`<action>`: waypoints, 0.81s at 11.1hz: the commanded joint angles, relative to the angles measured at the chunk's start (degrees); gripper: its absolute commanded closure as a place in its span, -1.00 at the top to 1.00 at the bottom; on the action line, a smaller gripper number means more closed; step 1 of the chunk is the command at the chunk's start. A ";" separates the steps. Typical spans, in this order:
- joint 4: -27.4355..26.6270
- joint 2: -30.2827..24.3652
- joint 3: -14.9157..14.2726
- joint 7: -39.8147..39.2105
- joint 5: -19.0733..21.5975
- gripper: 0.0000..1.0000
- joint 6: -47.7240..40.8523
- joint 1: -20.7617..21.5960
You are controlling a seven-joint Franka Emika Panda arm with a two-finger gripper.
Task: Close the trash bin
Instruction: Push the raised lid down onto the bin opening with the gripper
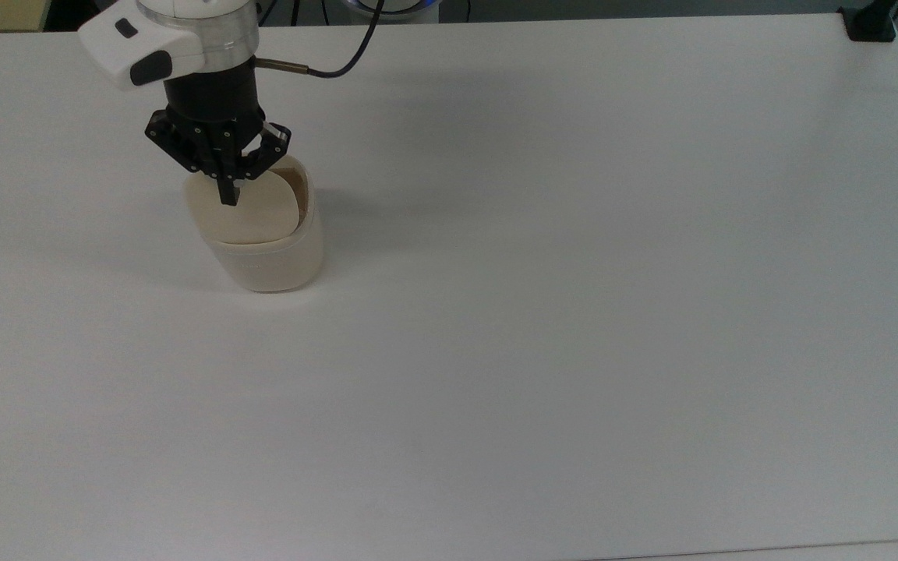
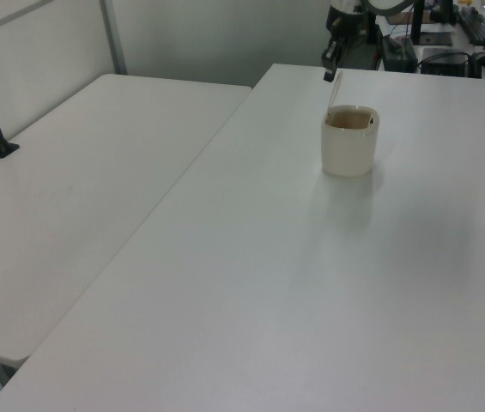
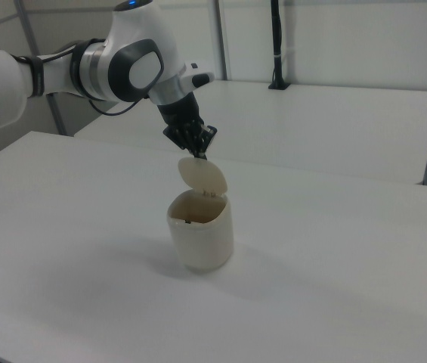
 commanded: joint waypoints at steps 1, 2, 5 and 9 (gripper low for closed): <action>-0.35 -0.52 -0.87 -5.70 -0.58 -0.99 -8.04 0.15; -0.79 -0.43 -0.96 -5.44 -0.49 -0.98 -8.32 0.07; -2.02 0.53 -1.92 -5.26 -0.49 -0.99 -8.23 0.15; -1.94 2.82 -2.01 -3.86 -0.58 -0.98 -7.62 0.15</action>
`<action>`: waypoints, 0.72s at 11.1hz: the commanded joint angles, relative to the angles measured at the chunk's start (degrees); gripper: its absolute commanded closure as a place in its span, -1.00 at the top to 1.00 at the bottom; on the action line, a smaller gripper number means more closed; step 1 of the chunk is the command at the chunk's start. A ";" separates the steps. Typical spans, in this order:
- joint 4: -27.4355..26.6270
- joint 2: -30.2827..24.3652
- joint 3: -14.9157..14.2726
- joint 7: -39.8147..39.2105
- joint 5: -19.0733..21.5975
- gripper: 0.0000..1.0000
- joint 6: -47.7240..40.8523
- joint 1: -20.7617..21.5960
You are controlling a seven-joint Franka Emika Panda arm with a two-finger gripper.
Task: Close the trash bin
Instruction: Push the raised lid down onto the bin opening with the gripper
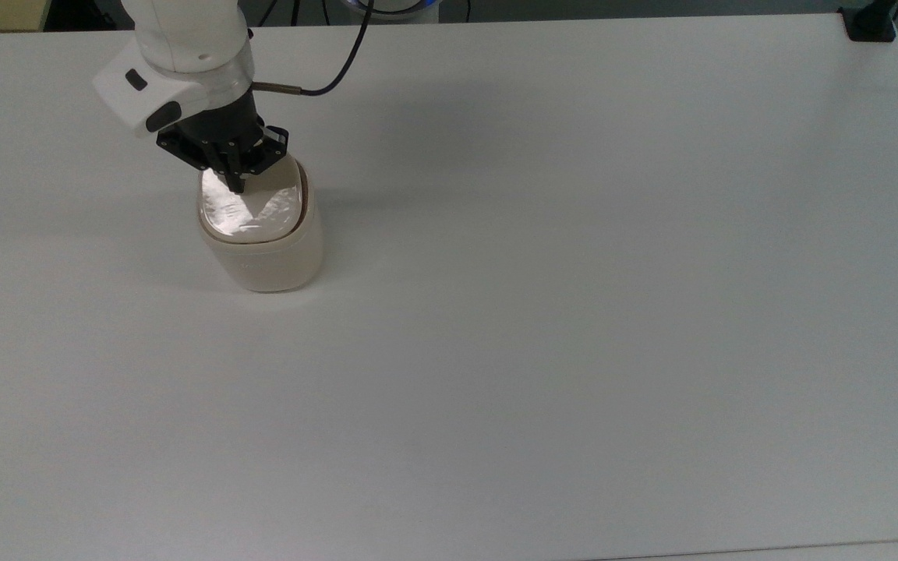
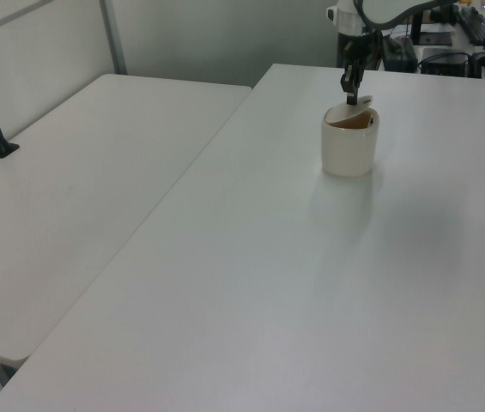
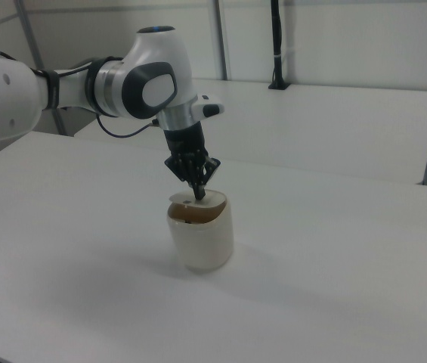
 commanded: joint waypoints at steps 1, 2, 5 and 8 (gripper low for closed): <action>-0.13 1.23 -0.40 0.42 -0.58 -0.98 -0.20 0.25; -0.13 1.32 -0.40 0.43 -0.58 -0.98 -0.20 0.25; -0.22 1.58 -0.40 0.60 -0.58 -0.97 -0.20 0.51; -0.13 2.72 -0.40 2.44 -0.67 -0.97 0.33 0.60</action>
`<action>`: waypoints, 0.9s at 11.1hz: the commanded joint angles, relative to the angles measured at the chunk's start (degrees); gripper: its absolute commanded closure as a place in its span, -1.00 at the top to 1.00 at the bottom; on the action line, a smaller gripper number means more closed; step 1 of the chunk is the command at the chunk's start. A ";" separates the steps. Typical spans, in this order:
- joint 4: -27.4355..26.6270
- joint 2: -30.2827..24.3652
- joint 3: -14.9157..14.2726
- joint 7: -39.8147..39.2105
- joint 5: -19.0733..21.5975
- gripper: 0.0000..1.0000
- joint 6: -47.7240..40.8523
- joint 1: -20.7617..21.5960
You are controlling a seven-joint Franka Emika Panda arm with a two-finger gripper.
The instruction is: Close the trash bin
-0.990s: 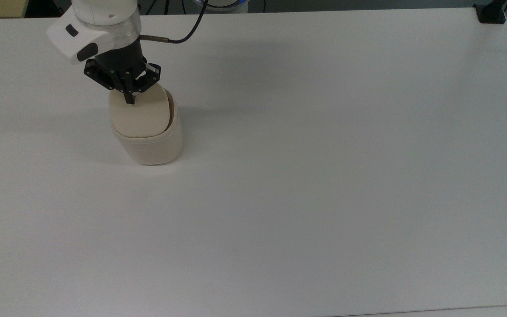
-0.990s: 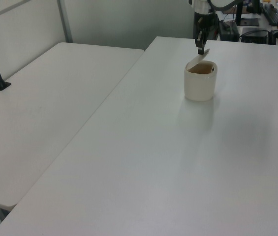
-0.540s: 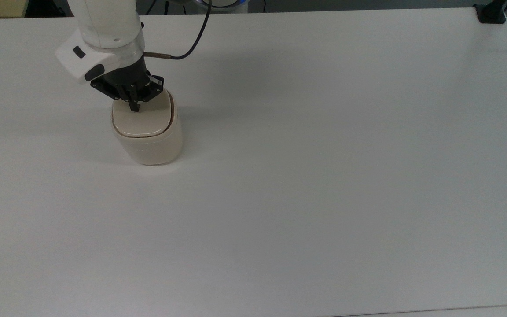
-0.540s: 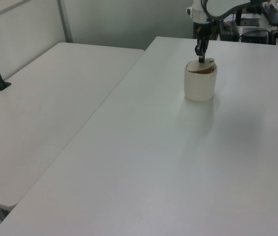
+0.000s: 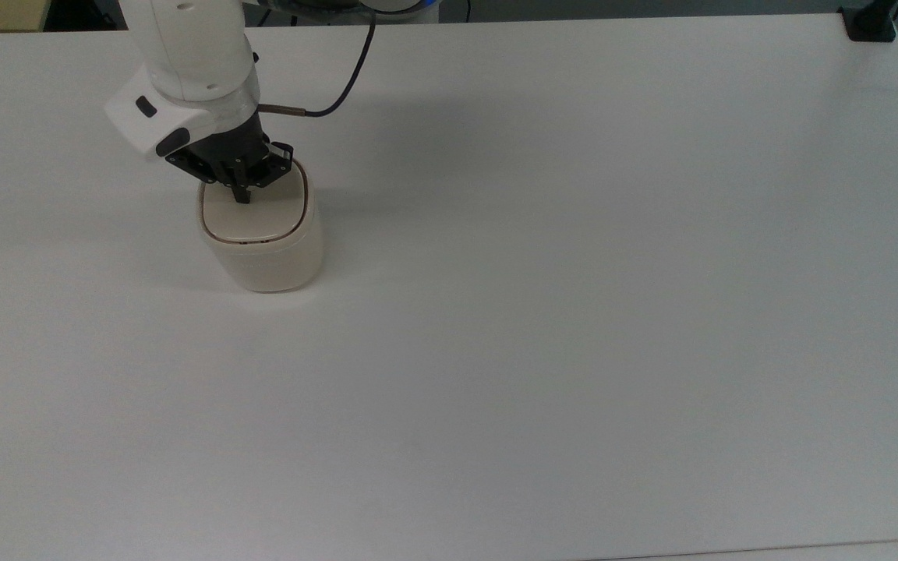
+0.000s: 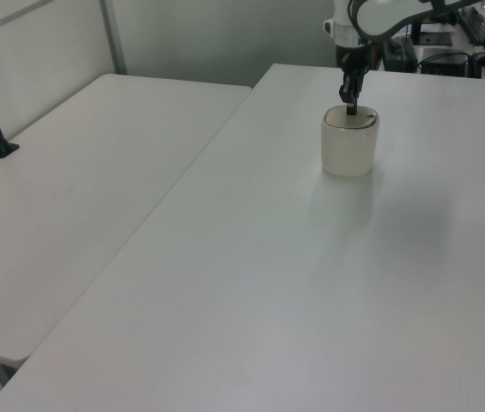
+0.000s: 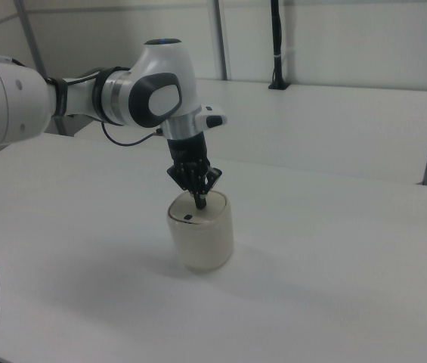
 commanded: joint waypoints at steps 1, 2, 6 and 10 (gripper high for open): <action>-0.13 1.09 -0.38 1.94 -0.66 -0.97 1.20 0.29; -0.13 1.35 -0.38 1.94 -0.58 -0.97 1.47 0.29; -0.04 1.62 -0.38 2.12 -0.58 -0.96 1.74 0.29; 0.05 1.53 -0.46 2.12 -0.58 -0.94 1.39 0.20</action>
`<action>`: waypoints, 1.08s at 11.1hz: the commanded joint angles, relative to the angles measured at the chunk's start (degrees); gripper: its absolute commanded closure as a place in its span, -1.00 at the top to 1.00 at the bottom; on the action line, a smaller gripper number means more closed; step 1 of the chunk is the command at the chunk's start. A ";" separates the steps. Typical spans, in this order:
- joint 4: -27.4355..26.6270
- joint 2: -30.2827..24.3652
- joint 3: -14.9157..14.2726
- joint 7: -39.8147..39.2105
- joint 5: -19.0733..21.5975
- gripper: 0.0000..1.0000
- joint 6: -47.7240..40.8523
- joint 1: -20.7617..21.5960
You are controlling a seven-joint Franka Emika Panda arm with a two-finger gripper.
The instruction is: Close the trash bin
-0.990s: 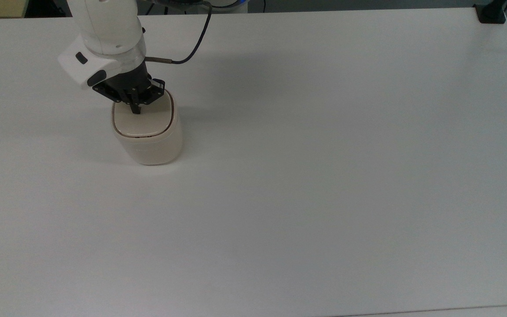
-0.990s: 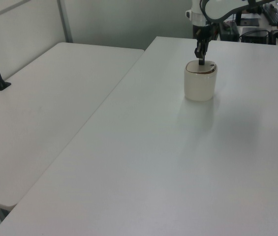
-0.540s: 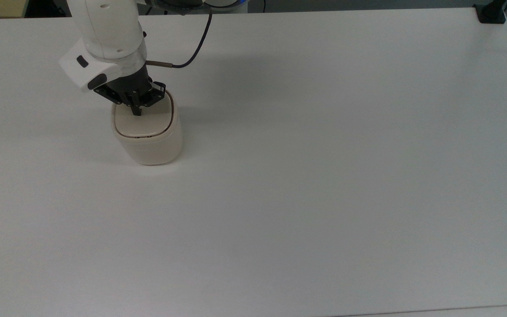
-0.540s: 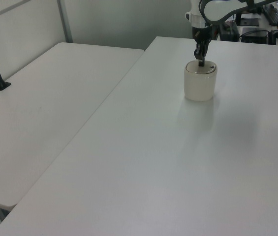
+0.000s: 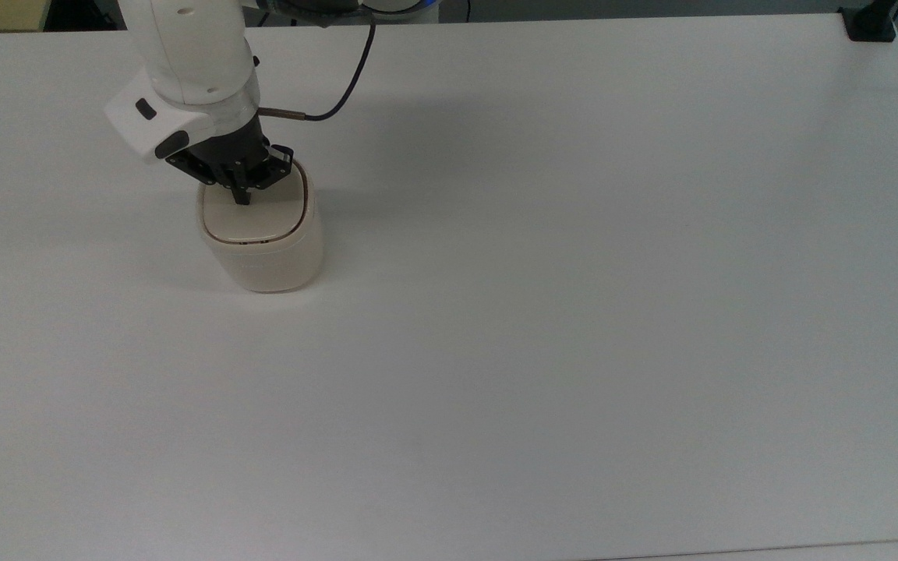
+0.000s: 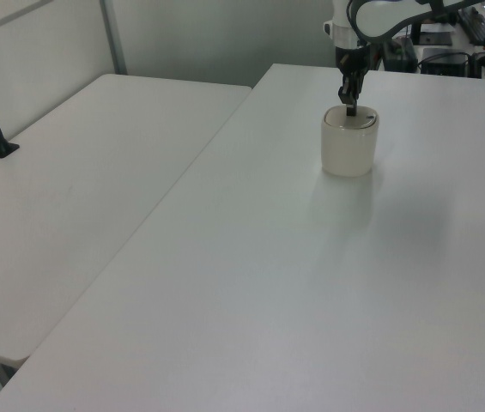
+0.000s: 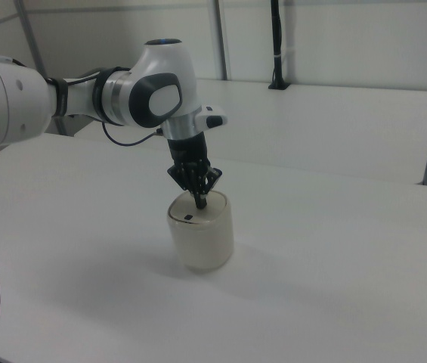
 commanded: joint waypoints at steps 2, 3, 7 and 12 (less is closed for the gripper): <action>-0.02 1.05 -0.55 1.17 -0.49 -0.94 0.89 0.13; -0.02 0.87 -0.64 1.17 -0.58 -0.93 0.62 0.13; -0.28 1.57 -0.81 1.17 -0.58 -0.91 1.23 0.30; -0.11 1.93 -0.90 1.17 -0.58 -0.91 1.32 0.22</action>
